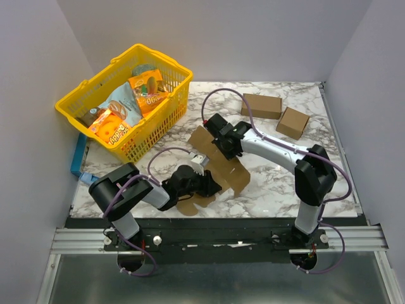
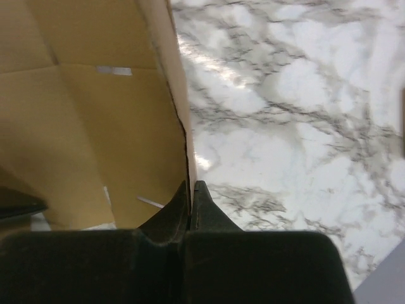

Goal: Fold the paper box

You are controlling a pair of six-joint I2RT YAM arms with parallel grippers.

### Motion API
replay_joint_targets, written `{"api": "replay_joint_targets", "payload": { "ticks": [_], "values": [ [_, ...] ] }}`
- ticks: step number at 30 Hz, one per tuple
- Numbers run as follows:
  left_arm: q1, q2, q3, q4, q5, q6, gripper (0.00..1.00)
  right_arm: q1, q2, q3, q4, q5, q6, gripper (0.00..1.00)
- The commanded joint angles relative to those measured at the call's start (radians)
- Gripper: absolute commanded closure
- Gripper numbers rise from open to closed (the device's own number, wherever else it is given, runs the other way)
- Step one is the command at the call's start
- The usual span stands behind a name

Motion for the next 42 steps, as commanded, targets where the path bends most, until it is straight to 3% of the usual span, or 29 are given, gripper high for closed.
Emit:
{"api": "replay_joint_targets", "payload": {
  "ticks": [1,7,9,10,11,14,17,22,29,36,42],
  "values": [
    [-0.018,0.046,-0.039,0.13,-0.008,-0.07,0.55,0.04,0.04,-0.041,0.036,-0.08,0.074,0.99],
    [-0.022,0.03,-0.046,0.158,-0.002,-0.084,0.54,0.046,0.024,-0.037,0.028,0.024,0.025,0.99],
    [-0.022,-0.028,-0.025,0.086,-0.028,-0.035,0.44,0.042,0.017,-0.037,0.027,0.09,-0.01,0.99],
    [-0.022,-0.102,-0.011,-0.027,-0.043,-0.011,0.39,0.037,0.014,-0.035,0.025,0.103,-0.042,0.99],
    [-0.022,-0.143,0.016,-0.087,-0.065,0.018,0.29,0.032,0.008,-0.035,0.025,0.112,-0.052,0.99],
    [-0.022,-0.294,0.046,-0.278,-0.145,0.104,0.17,0.009,-0.028,-0.037,0.031,0.089,-0.116,0.99],
    [-0.022,-0.387,0.041,-0.396,-0.2,0.164,0.13,-0.003,-0.054,-0.041,0.042,0.064,-0.176,0.99],
    [-0.022,-0.328,0.006,-0.425,-0.215,0.189,0.19,-0.007,-0.065,-0.04,0.045,0.035,-0.236,0.99],
    [-0.027,-0.224,-0.04,-0.313,-0.18,0.158,0.44,-0.021,-0.049,0.003,0.048,0.127,-0.272,0.99],
    [-0.082,-0.07,-0.003,-0.169,-0.128,0.109,0.51,-0.017,-0.003,0.084,0.045,0.248,-0.265,0.99],
    [-0.104,0.013,-0.012,-0.063,-0.145,0.043,0.53,0.035,-0.054,-0.052,0.143,0.255,-0.217,0.99]
  ]
}}
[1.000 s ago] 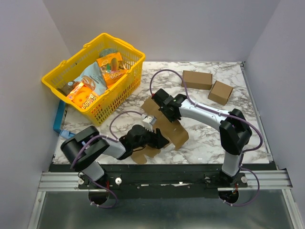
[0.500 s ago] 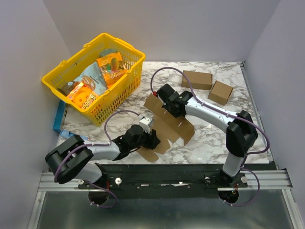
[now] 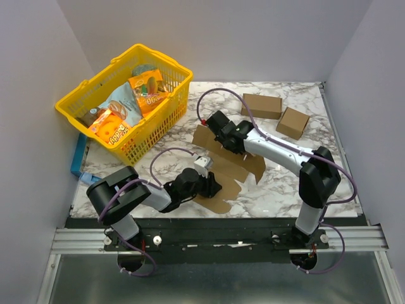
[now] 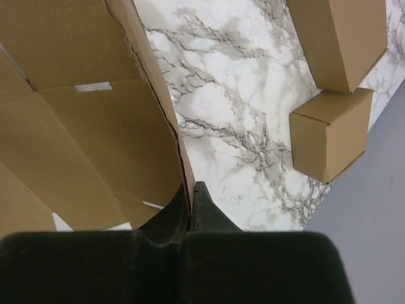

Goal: Fold the paper box

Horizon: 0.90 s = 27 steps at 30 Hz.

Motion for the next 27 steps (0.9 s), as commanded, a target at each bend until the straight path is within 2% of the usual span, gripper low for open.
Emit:
{"api": "replay_joint_targets", "payload": {
  "ticks": [1,5,9,22,25,27],
  "values": [
    [-0.024,0.061,-0.024,0.015,0.026,-0.057,0.53,0.045,-0.036,-0.099,0.137,0.058,0.055,0.99],
    [-0.026,0.073,-0.022,0.024,0.026,-0.061,0.53,0.079,-0.058,-0.214,0.17,0.045,0.101,0.99],
    [-0.026,0.087,-0.022,0.037,0.026,-0.066,0.53,0.109,-0.068,-0.254,0.167,0.041,0.147,0.99],
    [-0.026,0.106,-0.027,0.075,0.013,-0.083,0.53,0.186,-0.084,-0.248,0.09,-0.039,0.264,0.99],
    [-0.026,0.058,-0.017,0.052,-0.008,-0.068,0.5,0.186,-0.075,-0.252,0.072,-0.047,0.296,0.99],
    [-0.023,0.017,-0.004,-0.004,-0.032,-0.045,0.43,0.185,-0.067,-0.251,0.062,-0.028,0.31,0.99]
  ]
}}
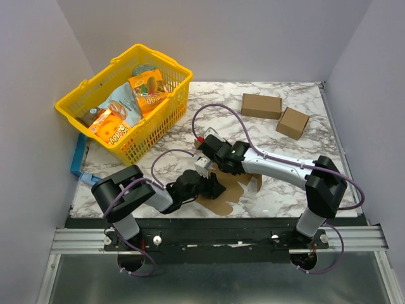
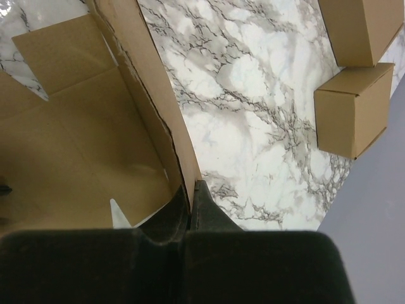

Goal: Fold the paper box

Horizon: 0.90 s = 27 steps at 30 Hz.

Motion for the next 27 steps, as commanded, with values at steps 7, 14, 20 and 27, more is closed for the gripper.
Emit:
{"api": "replay_joint_targets", "payload": {
  "ticks": [7,14,20,27],
  "values": [
    [0.015,-0.254,0.01,-0.298,-0.124,0.094,0.19,0.008,0.051,-0.005,-0.073,-0.04,0.169,0.99],
    [0.127,-0.266,-0.016,-0.309,-0.092,0.12,0.15,0.008,0.034,-0.008,-0.062,-0.057,0.167,0.99],
    [0.195,-0.143,0.065,-0.254,-0.049,0.134,0.15,0.01,0.029,-0.006,-0.062,-0.075,0.167,0.99],
    [0.235,0.007,0.154,-0.149,0.063,0.113,0.18,0.008,0.023,-0.005,-0.067,-0.075,0.169,0.99]
  ]
}}
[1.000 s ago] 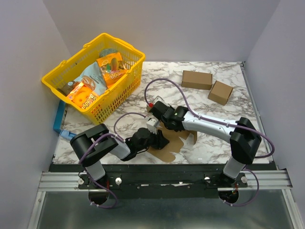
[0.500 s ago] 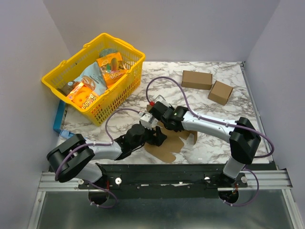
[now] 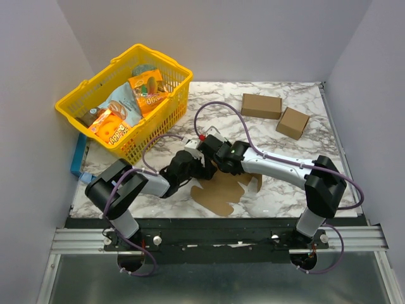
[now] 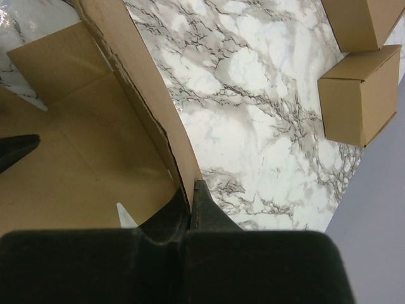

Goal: Fold the paper box

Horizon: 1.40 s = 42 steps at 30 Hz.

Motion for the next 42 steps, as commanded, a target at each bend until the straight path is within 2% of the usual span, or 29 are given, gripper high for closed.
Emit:
{"api": "replay_joint_targets", "payload": {
  "ticks": [1,6,11,16,21,27,29,31,36,42],
  "values": [
    [0.016,0.088,0.053,0.08,0.096,-0.002,0.19,0.007,0.017,-0.012,-0.044,-0.101,0.086,0.99],
    [0.016,0.086,0.04,0.102,0.11,-0.021,0.21,0.004,-0.014,-0.026,-0.001,-0.122,0.067,0.99],
    [0.02,-0.054,-0.017,0.03,0.041,-0.024,0.17,-0.012,-0.046,-0.021,-0.008,-0.099,0.017,0.99],
    [0.022,-0.208,-0.086,-0.015,0.021,-0.047,0.12,-0.015,-0.138,-0.018,-0.027,-0.142,-0.005,0.99],
    [0.024,-0.26,-0.083,-0.065,0.045,-0.031,0.11,-0.019,-0.177,-0.018,-0.028,-0.199,-0.032,0.99],
    [0.036,-0.28,-0.068,-0.14,-0.019,-0.015,0.11,-0.016,-0.191,-0.029,-0.031,-0.199,-0.043,0.99],
    [0.037,-0.302,-0.062,-0.202,-0.1,0.001,0.11,-0.018,-0.192,-0.03,-0.034,-0.199,-0.045,0.99],
    [0.045,-0.323,-0.069,-0.216,-0.111,0.009,0.11,-0.018,-0.195,-0.03,-0.04,-0.201,-0.045,0.99],
    [0.07,-0.334,-0.068,-0.174,-0.029,0.018,0.1,-0.018,-0.195,-0.019,-0.042,-0.204,-0.048,0.99],
    [0.07,-0.224,-0.004,-0.154,0.07,0.032,0.11,-0.018,-0.191,-0.01,-0.047,-0.21,-0.048,0.99]
  ]
}}
